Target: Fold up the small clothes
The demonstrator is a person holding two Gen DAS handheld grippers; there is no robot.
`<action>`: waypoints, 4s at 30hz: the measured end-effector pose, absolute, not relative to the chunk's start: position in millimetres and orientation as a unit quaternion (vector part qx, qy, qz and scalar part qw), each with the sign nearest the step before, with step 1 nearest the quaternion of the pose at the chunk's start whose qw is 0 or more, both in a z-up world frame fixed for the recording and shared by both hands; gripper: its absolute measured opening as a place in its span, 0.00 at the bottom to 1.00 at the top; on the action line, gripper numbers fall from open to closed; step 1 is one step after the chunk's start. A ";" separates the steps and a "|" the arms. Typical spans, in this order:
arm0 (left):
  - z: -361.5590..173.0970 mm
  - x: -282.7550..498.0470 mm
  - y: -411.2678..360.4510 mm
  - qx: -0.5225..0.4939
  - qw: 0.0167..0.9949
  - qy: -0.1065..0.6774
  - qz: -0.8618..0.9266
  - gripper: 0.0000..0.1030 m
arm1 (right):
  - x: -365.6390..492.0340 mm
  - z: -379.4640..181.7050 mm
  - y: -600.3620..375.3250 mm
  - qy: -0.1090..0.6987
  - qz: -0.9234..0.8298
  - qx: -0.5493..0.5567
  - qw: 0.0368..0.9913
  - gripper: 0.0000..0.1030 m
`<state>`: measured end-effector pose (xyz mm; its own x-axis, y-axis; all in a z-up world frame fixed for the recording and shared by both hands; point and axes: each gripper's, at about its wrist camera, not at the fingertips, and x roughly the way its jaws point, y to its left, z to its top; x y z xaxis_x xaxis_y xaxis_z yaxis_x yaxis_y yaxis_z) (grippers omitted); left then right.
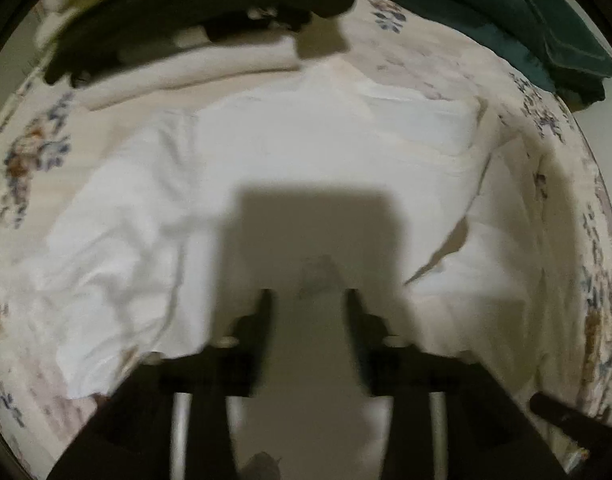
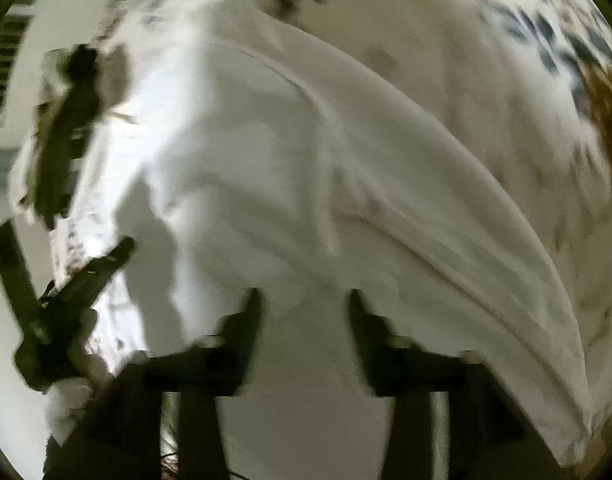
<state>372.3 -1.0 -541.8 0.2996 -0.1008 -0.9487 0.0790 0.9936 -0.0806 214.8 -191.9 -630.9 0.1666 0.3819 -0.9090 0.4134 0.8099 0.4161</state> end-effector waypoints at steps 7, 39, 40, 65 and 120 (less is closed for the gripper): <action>-548.1 359.9 6.6 -0.003 0.804 0.594 -0.032 0.76 | 244.0 -657.1 -137.0 0.671 0.023 0.175 0.720 0.11; -555.5 380.9 -24.3 -0.089 0.791 0.586 -0.154 0.05 | 204.4 -680.1 -218.4 0.626 -0.026 0.441 0.643 0.06; -560.4 383.0 -22.9 -0.095 0.783 0.597 -0.146 0.08 | 207.5 -681.4 -210.9 0.635 -0.026 0.425 0.645 0.06; -582.2 282.8 254.9 -0.491 0.721 0.477 0.110 0.64 | 225.7 -663.0 -178.1 0.682 -0.056 0.342 0.644 0.65; -474.0 109.4 -38.3 -0.061 0.759 0.647 0.046 0.70 | 158.4 -578.0 -371.2 0.736 0.019 0.284 0.615 0.65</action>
<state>109.4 -38.3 -474.0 0.1583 -0.0088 -0.9873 -0.1494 0.9882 -0.0328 158.4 -371.2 -578.0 -0.0835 0.4403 -0.8939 0.3943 0.8385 0.3762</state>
